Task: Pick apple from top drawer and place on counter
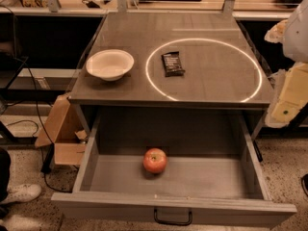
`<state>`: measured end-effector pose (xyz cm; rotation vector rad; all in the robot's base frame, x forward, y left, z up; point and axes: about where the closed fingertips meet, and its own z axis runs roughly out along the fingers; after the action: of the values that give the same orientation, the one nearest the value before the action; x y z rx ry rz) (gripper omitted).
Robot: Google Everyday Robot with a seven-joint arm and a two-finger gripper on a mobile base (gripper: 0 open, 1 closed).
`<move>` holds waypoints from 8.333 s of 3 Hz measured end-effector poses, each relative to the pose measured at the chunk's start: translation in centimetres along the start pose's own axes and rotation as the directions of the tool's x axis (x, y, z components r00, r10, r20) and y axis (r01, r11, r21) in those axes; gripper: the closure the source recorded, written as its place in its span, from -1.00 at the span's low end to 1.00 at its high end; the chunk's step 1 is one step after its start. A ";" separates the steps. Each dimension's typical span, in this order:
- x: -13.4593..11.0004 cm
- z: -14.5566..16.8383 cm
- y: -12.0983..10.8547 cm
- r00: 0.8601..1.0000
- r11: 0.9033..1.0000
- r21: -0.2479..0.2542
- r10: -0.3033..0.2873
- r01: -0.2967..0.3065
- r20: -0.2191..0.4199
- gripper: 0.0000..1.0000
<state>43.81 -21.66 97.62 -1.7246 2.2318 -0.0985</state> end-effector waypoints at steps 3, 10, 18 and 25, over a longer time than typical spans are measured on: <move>-5.9 5.2 3.2 0.998 0.998 -0.040 -0.045 0.047 0.054 -1.00; -9.6 20.7 7.3 0.989 0.979 -0.142 -0.144 0.148 0.037 -1.00; -13.8 30.1 9.5 0.975 0.964 -0.168 -0.186 0.204 0.119 -1.00; -14.6 38.2 10.9 0.980 0.955 -0.232 -0.161 0.184 0.116 -1.00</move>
Offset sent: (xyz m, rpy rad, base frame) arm -0.0025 0.0520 -0.0347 -0.0039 -0.0189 0.0449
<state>48.00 0.44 61.80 -2.0043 2.0912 0.2224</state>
